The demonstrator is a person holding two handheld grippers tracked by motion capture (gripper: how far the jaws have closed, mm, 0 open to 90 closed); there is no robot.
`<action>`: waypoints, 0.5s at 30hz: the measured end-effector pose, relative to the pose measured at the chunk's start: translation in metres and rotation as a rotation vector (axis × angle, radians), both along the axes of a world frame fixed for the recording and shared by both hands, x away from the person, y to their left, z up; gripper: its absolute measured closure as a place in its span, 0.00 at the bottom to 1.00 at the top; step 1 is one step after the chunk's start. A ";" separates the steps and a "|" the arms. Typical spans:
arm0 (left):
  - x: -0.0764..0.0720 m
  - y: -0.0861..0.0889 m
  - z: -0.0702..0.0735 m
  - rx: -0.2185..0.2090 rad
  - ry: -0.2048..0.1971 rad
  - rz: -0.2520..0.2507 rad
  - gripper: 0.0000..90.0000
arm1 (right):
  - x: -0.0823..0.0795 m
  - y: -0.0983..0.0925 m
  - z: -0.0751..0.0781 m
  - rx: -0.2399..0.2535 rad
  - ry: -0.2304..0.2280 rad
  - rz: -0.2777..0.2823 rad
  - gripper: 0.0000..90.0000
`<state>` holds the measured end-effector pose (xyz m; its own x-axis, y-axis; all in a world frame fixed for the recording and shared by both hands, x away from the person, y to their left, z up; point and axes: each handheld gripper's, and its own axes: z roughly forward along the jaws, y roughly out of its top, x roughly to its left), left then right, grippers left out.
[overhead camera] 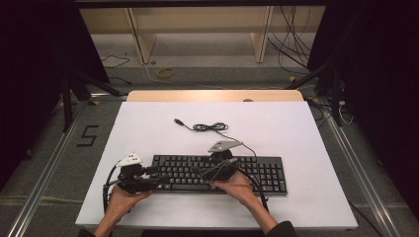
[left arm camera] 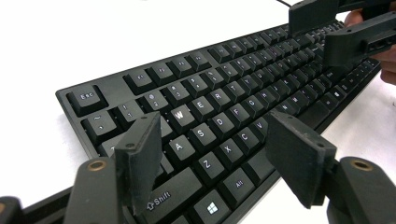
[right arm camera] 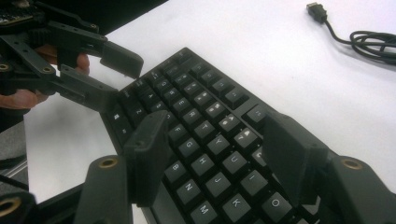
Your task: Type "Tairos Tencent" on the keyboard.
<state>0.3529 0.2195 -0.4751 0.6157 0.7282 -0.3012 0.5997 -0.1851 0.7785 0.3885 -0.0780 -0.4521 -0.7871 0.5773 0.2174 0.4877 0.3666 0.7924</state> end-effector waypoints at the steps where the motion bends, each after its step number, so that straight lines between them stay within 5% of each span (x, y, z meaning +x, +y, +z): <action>1: 0.000 0.000 0.000 0.000 -0.002 -0.001 0.40 | 0.000 -0.001 0.000 0.002 0.000 0.000 0.46; 15: 0.003 -0.002 0.000 0.002 -0.006 0.010 0.50 | 0.000 -0.006 0.002 -0.004 -0.004 -0.013 0.43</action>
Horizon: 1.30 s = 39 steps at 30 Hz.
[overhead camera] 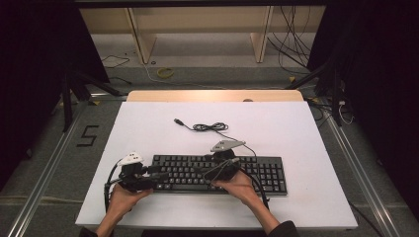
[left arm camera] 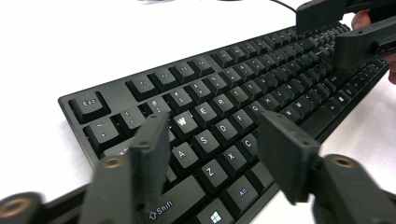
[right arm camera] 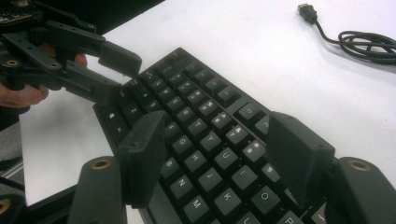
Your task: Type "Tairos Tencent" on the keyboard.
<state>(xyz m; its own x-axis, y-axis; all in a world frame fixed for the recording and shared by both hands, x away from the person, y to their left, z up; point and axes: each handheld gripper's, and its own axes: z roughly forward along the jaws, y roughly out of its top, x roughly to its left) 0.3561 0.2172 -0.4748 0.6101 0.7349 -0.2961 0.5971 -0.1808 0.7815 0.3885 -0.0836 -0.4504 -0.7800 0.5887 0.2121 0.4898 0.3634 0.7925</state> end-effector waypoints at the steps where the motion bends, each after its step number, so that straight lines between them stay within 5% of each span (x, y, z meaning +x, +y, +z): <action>1: 0.000 0.000 0.000 0.004 0.002 0.000 0.53 | 0.000 0.000 0.000 0.000 -0.001 -0.001 0.43; 18: 0.005 -0.010 -0.004 0.125 0.021 0.016 0.94 | 0.001 -0.004 0.002 0.001 -0.005 -0.018 0.38; 39: 0.010 -0.011 -0.009 0.135 0.060 0.017 0.99 | 0.003 -0.004 0.001 -0.008 0.002 -0.028 0.38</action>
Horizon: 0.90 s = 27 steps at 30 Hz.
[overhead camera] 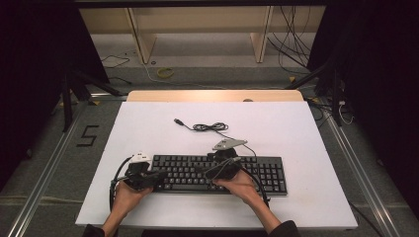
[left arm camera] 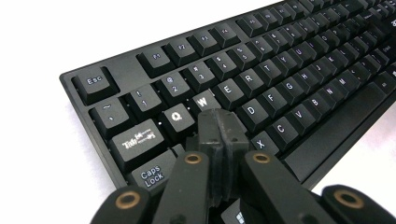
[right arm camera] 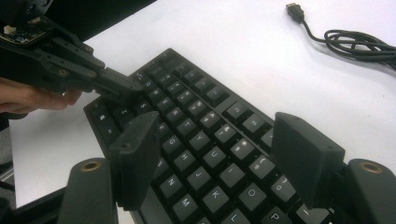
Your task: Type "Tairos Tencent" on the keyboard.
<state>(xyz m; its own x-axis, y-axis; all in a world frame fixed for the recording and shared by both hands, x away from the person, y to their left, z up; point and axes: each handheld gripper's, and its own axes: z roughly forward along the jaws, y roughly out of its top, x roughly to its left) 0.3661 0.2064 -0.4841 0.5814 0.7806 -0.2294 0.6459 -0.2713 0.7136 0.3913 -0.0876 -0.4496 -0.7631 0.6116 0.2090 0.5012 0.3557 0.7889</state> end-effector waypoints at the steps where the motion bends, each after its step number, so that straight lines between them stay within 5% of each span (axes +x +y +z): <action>1: 0.000 0.000 0.000 0.001 -0.002 -0.001 0.99 | 0.000 0.000 0.000 -0.001 -0.001 0.000 0.38; 15: -0.008 -0.002 0.010 -0.061 -0.073 -0.012 0.73 | 0.000 -0.001 0.001 0.006 -0.008 -0.003 0.41; 27: -0.011 -0.005 0.012 -0.112 -0.079 -0.022 0.49 | 0.001 0.000 -0.001 -0.006 -0.002 0.005 0.51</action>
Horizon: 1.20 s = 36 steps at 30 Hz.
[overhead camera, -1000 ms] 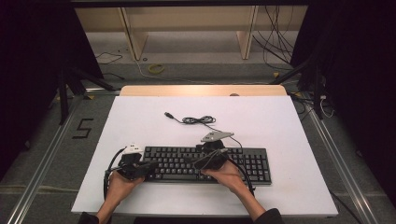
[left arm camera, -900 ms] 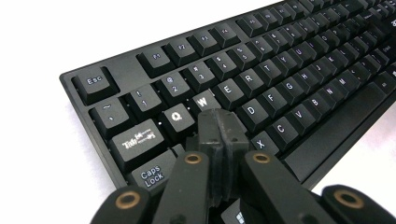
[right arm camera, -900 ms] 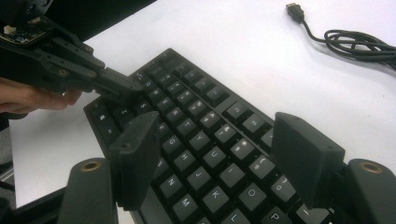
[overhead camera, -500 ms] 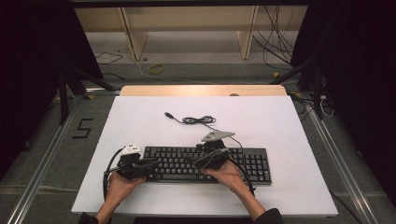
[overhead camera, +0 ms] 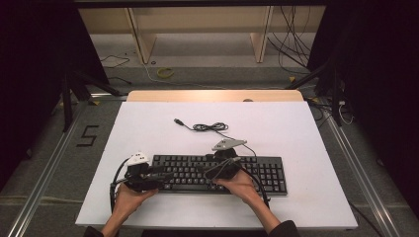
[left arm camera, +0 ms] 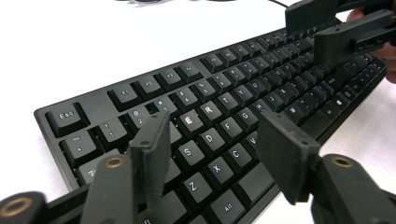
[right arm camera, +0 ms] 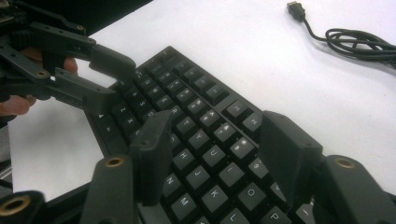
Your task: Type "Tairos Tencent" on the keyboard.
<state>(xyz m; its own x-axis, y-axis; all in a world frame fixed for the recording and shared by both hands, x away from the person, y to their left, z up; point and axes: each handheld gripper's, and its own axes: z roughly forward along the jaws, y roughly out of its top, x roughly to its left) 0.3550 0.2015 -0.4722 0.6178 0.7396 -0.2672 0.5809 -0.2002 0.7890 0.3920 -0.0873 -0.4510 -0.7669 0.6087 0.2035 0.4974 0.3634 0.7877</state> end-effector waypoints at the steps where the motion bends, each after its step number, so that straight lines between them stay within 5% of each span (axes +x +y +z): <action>1: 0.000 0.000 0.000 -0.003 -0.001 0.000 0.48 | 0.000 0.000 0.000 -0.001 0.000 0.002 0.52; 23: -0.005 -0.001 0.002 -0.040 -0.029 -0.011 0.38 | 0.002 0.002 -0.009 -0.059 0.013 0.005 0.89; 36: -0.008 0.000 0.004 -0.065 -0.048 -0.014 0.36 | 0.004 0.004 -0.014 -0.099 0.023 -0.004 0.98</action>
